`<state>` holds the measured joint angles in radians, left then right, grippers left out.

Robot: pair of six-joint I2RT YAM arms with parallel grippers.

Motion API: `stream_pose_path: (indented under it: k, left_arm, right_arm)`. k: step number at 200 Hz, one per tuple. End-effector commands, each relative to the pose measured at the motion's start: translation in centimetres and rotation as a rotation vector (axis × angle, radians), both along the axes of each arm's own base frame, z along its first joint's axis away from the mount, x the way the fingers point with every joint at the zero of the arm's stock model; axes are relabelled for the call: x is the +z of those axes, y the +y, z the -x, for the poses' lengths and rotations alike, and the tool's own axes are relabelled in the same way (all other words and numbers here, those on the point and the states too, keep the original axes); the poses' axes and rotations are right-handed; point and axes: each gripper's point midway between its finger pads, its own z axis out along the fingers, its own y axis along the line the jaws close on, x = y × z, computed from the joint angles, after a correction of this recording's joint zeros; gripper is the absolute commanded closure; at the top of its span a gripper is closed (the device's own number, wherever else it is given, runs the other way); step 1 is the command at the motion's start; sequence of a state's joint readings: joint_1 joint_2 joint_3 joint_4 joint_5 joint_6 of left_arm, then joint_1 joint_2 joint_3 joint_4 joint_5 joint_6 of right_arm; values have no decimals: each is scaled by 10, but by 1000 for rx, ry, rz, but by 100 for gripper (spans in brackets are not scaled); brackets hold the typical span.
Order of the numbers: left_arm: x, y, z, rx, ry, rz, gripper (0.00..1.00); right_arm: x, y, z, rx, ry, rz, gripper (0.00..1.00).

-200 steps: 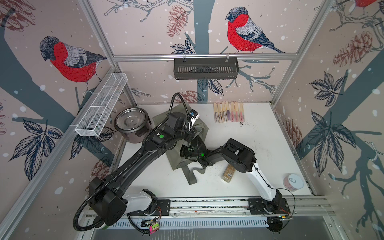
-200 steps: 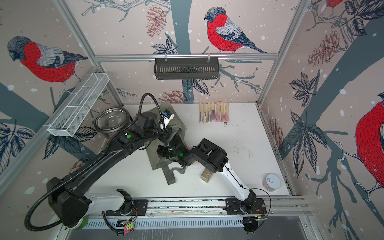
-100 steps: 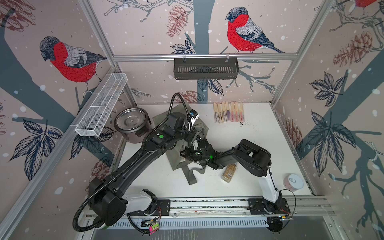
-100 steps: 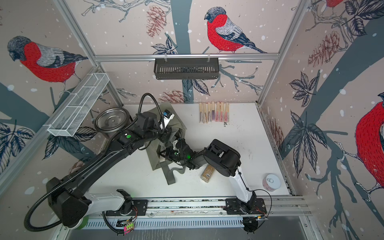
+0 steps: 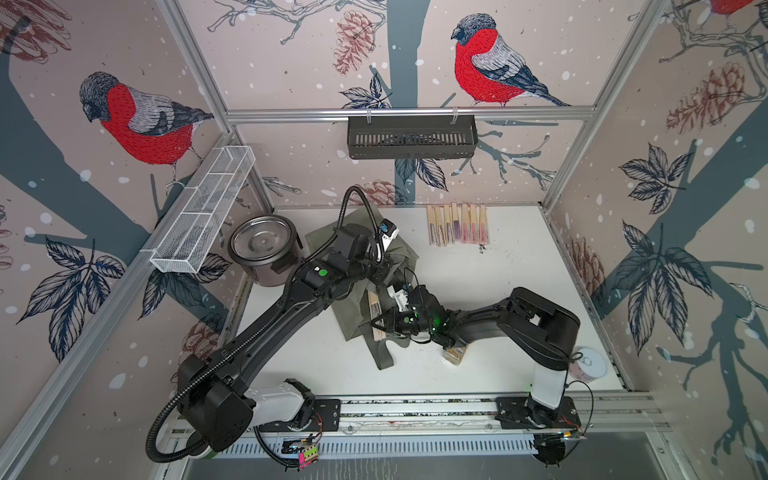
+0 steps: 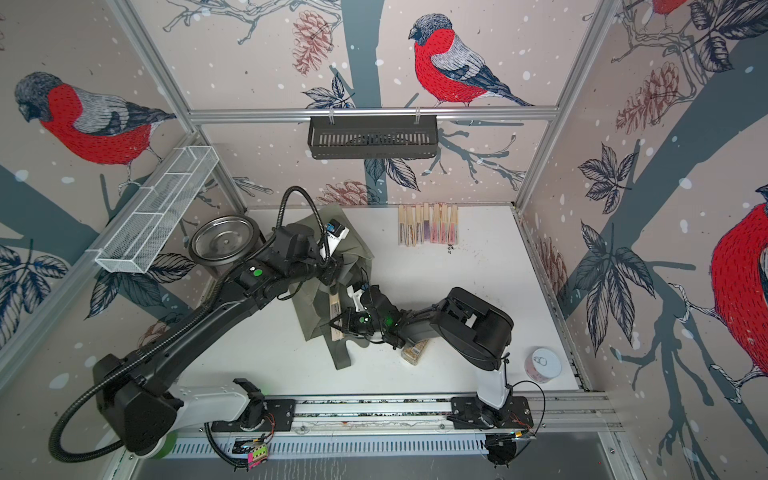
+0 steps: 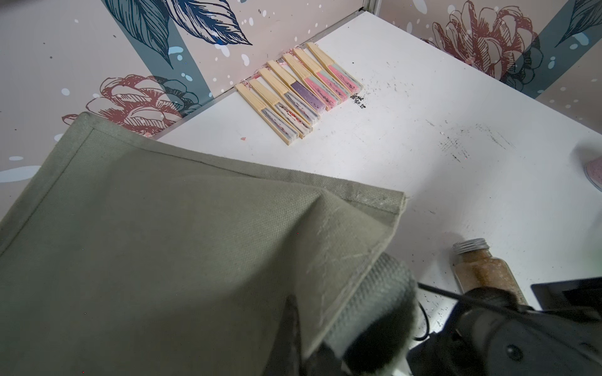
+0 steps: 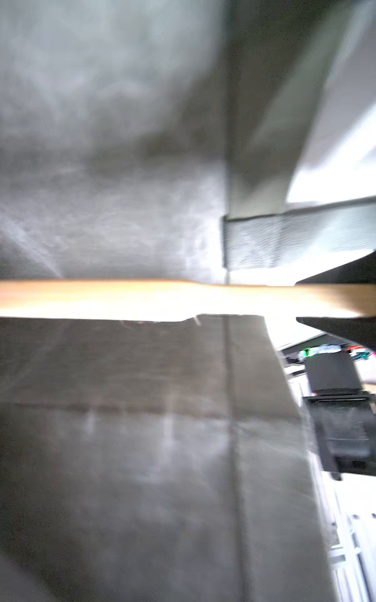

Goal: Take out the folding fans from the tote bags
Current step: Pick up the folding fan from the canvas bag.

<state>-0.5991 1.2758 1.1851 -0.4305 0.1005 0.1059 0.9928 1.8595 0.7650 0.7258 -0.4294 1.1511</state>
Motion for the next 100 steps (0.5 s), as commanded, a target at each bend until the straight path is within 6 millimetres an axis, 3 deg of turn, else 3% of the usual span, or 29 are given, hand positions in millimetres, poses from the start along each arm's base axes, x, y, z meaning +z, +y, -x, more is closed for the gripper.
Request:
stream_pose_path:
  k: [1, 63, 100]
  left_arm:
    - [9, -2, -6, 7, -48, 12, 100]
    - [8, 0, -7, 13, -47, 5, 100]
    - [8, -1, -7, 10, -45, 6, 100]
  right_arm:
    - [0, -9, 9, 21, -32, 20, 91]
    - [-23, -44, 44, 96, -137, 269, 92]
    - [-17, -67, 60, 141, -151, 297, 92]
